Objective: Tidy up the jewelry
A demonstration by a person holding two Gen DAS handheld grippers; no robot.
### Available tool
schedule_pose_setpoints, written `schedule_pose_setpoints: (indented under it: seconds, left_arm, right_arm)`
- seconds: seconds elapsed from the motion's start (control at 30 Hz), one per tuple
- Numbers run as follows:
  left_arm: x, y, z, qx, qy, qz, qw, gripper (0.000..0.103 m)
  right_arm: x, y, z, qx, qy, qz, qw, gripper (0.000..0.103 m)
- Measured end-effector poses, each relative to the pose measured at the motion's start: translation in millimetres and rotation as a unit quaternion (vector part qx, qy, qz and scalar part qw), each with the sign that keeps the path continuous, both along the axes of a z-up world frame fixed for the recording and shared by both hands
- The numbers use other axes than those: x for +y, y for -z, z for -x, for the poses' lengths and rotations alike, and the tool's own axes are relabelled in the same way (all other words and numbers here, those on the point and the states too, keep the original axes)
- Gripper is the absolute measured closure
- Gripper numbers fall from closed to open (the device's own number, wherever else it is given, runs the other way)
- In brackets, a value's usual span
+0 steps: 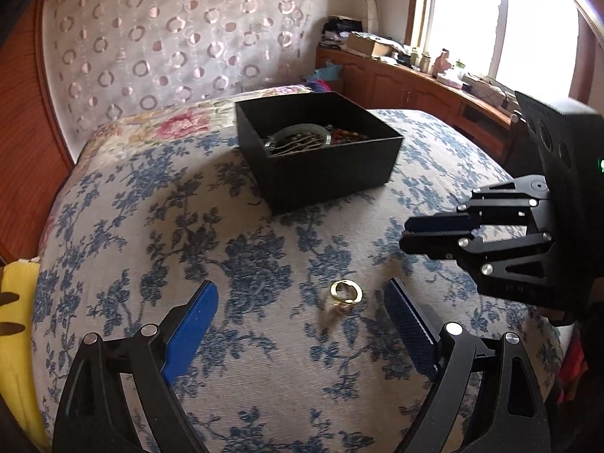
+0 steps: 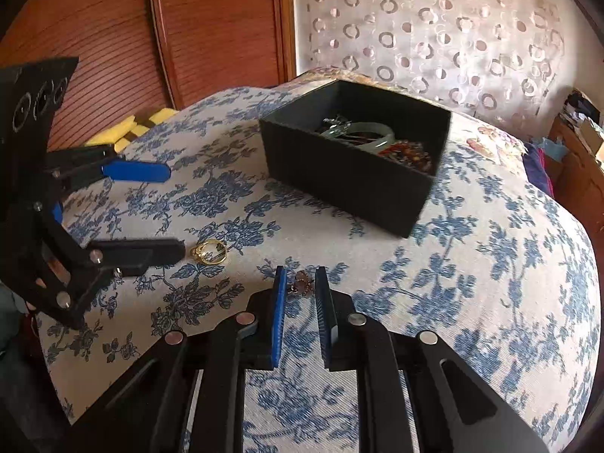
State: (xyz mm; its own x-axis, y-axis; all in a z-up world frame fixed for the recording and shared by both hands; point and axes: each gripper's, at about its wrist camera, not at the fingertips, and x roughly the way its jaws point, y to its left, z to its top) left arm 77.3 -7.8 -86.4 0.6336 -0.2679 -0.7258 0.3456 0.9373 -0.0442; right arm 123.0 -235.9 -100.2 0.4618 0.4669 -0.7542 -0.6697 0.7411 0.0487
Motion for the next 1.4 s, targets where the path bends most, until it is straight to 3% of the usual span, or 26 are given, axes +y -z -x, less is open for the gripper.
schedule_pose_setpoints:
  seconds: [0.13, 0.27, 0.57, 0.7, 1.07, 1.4]
  left_arm:
    - [-13, 3, 0, 0.003, 0.014, -0.013, 0.9998, 0.030]
    - [-23, 6, -2, 0.010, 0.023, -0.023, 0.9994, 0.051]
    - [-35, 12, -2, 0.012, 0.030, -0.045, 0.9985, 0.067]
    - [-35, 14, -1, 0.015, 0.033, -0.044, 0.9983, 0.084]
    - [-22, 0, -2, -0.005, 0.011, -0.027, 0.9996, 0.084]
    - [-18, -23, -22, -0.044, -0.013, -0.019, 0.9988, 0.084]
  right_arm:
    - [-7, -7, 3, -0.008, 0.010, -0.007, 1.000, 0.086]
    - [-14, -11, 8, -0.014, 0.014, -0.011, 1.000, 0.086]
    - [-22, -15, 10, -0.018, 0.017, -0.016, 1.000, 0.086]
    - [-22, -15, 10, -0.019, 0.016, -0.018, 1.000, 0.086]
    - [-21, -19, 9, -0.025, 0.018, -0.018, 0.999, 0.086]
    - [-18, -40, -11, -0.052, 0.034, -0.034, 0.998, 0.086]
